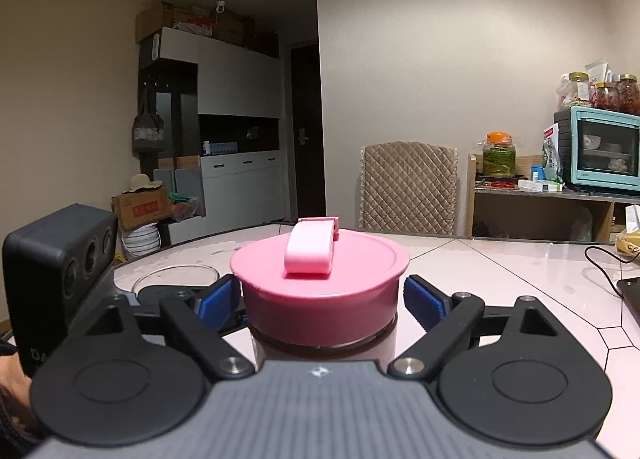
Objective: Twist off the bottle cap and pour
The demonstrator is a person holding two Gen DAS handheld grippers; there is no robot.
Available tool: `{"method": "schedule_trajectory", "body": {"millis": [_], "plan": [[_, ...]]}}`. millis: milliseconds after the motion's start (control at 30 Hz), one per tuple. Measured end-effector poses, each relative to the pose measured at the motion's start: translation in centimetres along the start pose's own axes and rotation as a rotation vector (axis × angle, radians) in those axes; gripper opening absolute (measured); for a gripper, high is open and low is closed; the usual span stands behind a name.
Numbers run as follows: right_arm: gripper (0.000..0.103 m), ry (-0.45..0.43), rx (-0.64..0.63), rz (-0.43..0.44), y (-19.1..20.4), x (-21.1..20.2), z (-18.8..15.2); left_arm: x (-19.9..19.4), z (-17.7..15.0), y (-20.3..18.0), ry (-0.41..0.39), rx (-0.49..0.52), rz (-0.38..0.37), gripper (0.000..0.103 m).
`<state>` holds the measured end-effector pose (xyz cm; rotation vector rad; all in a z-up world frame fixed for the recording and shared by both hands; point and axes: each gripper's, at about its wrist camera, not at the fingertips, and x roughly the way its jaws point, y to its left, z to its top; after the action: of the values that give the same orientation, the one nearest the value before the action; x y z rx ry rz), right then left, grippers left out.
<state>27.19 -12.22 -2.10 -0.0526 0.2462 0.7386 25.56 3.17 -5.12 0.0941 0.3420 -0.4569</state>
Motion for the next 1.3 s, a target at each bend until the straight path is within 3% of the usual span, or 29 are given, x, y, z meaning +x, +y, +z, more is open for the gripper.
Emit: {"method": "schedule_trajectory", "body": {"millis": [400, 667, 867, 967, 1300], "plan": [[0.085, -0.002, -0.018, 0.005, 0.5, -0.2, 0.0, 0.0, 0.0, 0.0, 0.000, -0.001, -0.001, 0.090], [0.085, 0.005, -0.073, 0.135, -1.6, -0.1, 0.2, -0.1, 0.1, 0.0, 0.001, 0.000, -0.001, 0.090], [0.085, -0.001, -0.119, 0.291, -4.0, 0.1, 0.3, -0.1, 0.1, 0.0, 0.001, -0.001, -0.001, 0.090], [0.085, 0.002, -0.131, 0.316, -4.3, 0.1, 0.5, -0.1, 0.1, 0.0, 0.001, -0.001, -0.001, 0.090], [0.089, 0.017, -0.063, 0.263, -3.4, -0.9, 1.1, -0.1, 0.1, 0.1, 0.001, -0.001, -0.001, 0.090]]}}
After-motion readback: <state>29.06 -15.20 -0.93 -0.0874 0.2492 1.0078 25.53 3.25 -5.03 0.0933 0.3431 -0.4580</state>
